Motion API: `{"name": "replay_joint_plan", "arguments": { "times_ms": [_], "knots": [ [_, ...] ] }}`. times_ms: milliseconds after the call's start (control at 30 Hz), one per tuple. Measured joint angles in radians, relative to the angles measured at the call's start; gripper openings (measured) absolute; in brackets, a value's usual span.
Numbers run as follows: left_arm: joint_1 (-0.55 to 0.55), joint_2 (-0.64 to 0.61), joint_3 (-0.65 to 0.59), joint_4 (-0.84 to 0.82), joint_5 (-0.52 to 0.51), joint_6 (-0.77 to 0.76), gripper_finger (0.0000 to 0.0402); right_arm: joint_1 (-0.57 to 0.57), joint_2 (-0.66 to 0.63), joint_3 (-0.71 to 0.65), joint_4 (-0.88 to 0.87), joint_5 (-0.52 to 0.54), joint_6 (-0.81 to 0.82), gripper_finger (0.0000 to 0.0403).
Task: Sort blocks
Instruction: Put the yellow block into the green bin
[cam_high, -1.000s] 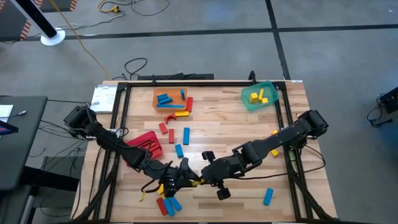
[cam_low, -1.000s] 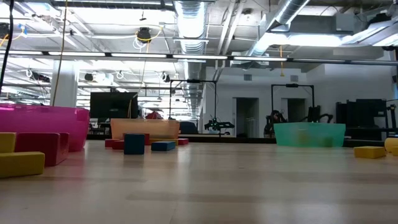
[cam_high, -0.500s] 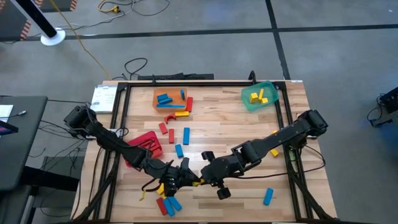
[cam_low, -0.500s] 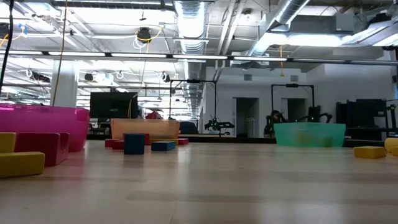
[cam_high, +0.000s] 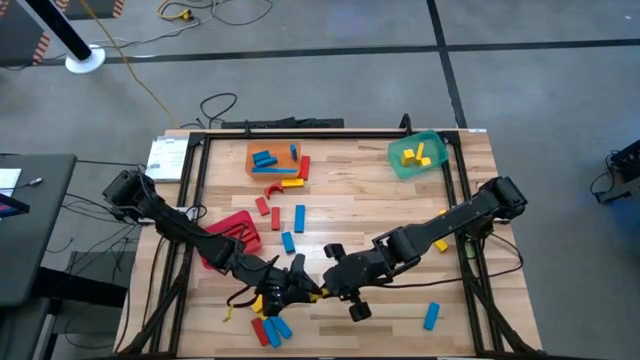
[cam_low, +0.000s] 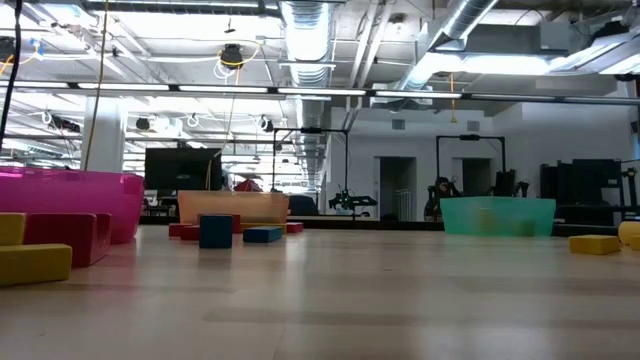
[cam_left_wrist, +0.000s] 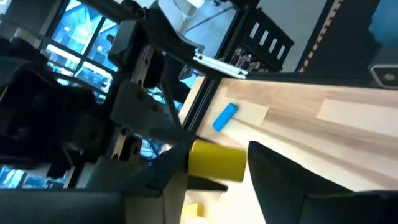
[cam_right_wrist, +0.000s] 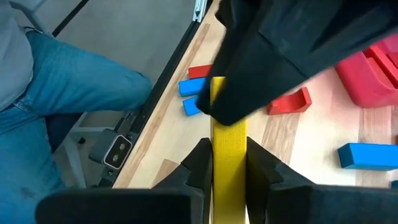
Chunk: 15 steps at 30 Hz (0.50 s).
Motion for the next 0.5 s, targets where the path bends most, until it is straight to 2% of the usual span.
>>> {"name": "replay_joint_plan", "arguments": {
  "times_ms": [133, 500],
  "knots": [
    [0.0, 0.0, 0.0, 0.003, 0.023, -0.014, 0.0178, 0.0, 0.0, 0.0, -0.001, 0.006, 0.0, 0.0072],
    [0.004, 0.0, 0.0, 0.042, 0.015, -0.005, 0.0178, -0.002, 0.0, 0.0, 0.026, 0.012, -0.008, 0.0072]
  ]
}}
